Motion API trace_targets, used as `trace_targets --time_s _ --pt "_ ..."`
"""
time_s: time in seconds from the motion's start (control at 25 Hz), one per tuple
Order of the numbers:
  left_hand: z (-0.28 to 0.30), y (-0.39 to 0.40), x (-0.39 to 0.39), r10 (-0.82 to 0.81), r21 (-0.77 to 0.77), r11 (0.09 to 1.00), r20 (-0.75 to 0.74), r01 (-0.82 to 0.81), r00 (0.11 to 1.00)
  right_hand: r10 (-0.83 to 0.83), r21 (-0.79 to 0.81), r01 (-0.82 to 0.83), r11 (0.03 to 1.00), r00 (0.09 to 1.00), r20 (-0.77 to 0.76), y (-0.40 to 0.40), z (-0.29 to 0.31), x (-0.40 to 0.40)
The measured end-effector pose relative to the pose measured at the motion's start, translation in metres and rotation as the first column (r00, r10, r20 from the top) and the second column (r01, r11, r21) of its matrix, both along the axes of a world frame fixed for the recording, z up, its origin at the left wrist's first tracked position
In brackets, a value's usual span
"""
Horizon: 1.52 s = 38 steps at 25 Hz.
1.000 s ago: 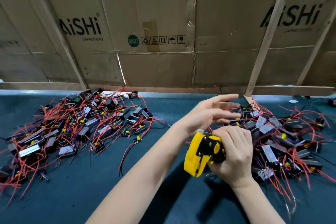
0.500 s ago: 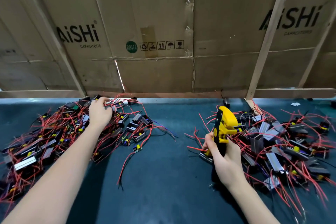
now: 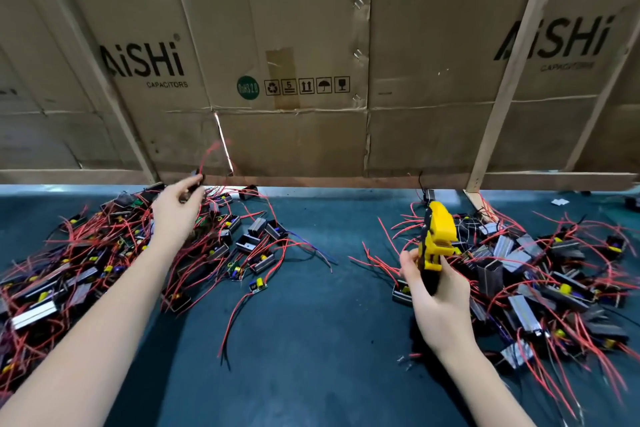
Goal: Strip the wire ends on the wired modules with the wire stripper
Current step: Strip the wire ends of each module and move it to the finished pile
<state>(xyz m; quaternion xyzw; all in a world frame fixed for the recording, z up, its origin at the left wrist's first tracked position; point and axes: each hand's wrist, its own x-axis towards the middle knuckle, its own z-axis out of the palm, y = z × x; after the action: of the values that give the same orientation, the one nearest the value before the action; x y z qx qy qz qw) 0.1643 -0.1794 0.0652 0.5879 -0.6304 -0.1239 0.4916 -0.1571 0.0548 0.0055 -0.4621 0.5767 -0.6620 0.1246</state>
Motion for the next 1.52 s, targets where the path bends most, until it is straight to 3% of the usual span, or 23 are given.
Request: trace_targets --time_s 0.08,0.16,0.24,0.32,0.44,0.56,0.64,0.72,0.8,0.84,0.92,1.04,1.08,1.2,1.28,1.36,1.44,1.52 --pt "0.026 0.022 -0.014 -0.155 -0.085 0.987 -0.218 0.139 0.964 -0.006 0.008 0.006 1.000 0.999 0.038 0.000 0.003 0.000" --pt "0.042 0.055 -0.032 -0.378 -0.105 0.926 -0.250 0.363 0.891 0.061 0.001 -0.062 0.998 0.983 0.173 0.001 0.008 0.000" --pt "0.030 0.093 -0.053 -0.530 -0.014 0.846 -0.133 0.534 0.837 0.209 -0.036 -0.208 0.977 0.928 0.309 0.004 0.014 -0.001" --pt "-0.005 0.137 -0.078 -0.614 0.148 0.786 0.073 0.600 0.786 0.345 -0.072 -0.343 0.936 0.864 0.367 0.009 0.019 0.000" --pt "-0.045 0.181 -0.106 -0.708 0.318 0.706 0.343 0.633 0.617 0.395 0.033 -0.429 0.903 0.857 0.329 0.014 0.018 0.004" --pt "-0.041 0.184 -0.117 -0.698 0.288 0.688 0.511 0.666 0.501 0.398 0.174 -0.453 0.874 0.874 0.278 0.014 0.014 0.005" --pt "-0.027 0.183 -0.120 -0.687 0.175 0.683 0.483 0.709 0.543 0.399 0.200 -0.463 0.863 0.870 0.290 0.014 0.014 0.005" --pt "-0.017 0.190 -0.123 -0.786 0.084 0.584 0.306 0.807 0.537 0.395 0.213 -0.466 0.859 0.867 0.304 0.015 0.015 0.003" --pt "-0.011 0.201 -0.128 -0.896 0.186 0.443 0.080 0.877 0.436 0.419 0.218 -0.493 0.843 0.854 0.308 0.018 0.016 -0.001" --pt "-0.012 0.205 -0.131 -0.919 0.302 0.388 0.050 0.871 0.392 0.444 0.224 -0.515 0.828 0.844 0.300 0.019 0.016 -0.002" --pt "-0.021 0.211 -0.137 -0.931 0.519 0.366 0.200 0.773 0.306 0.494 0.265 -0.553 0.790 0.830 0.260 0.023 0.016 -0.004" --pt "-0.024 0.212 -0.142 -0.936 0.596 0.338 0.292 0.728 0.196 0.548 0.313 -0.606 0.732 0.795 0.258 0.026 0.015 -0.001" --pt "-0.020 0.205 -0.141 -0.927 0.594 0.359 0.320 0.720 0.198 0.544 0.301 -0.615 0.729 0.787 0.292 0.026 0.014 0.000" --pt "-0.004 0.178 -0.127 -0.730 0.527 0.634 0.649 0.565 0.214 0.484 0.212 -0.589 0.780 0.782 0.394 0.023 0.013 -0.001" --pt "0.000 0.165 -0.117 -0.615 0.468 0.742 0.761 0.481 0.208 0.479 0.055 -0.568 0.821 0.738 0.475 0.020 0.013 -0.002" --pt "-0.004 0.164 -0.116 -0.657 0.443 0.736 0.650 0.512 0.382 0.474 -0.118 -0.493 0.862 0.704 0.529 0.017 0.014 -0.007" --pt "-0.013 0.171 -0.124 -0.667 0.350 0.743 0.461 0.571 0.586 0.344 -0.124 -0.322 0.938 0.842 0.415 0.017 0.015 -0.017" --pt "-0.024 0.178 -0.135 -0.666 0.284 0.745 0.369 0.603 0.649 0.093 -0.044 -0.087 0.995 0.985 0.143 0.019 0.012 -0.028"
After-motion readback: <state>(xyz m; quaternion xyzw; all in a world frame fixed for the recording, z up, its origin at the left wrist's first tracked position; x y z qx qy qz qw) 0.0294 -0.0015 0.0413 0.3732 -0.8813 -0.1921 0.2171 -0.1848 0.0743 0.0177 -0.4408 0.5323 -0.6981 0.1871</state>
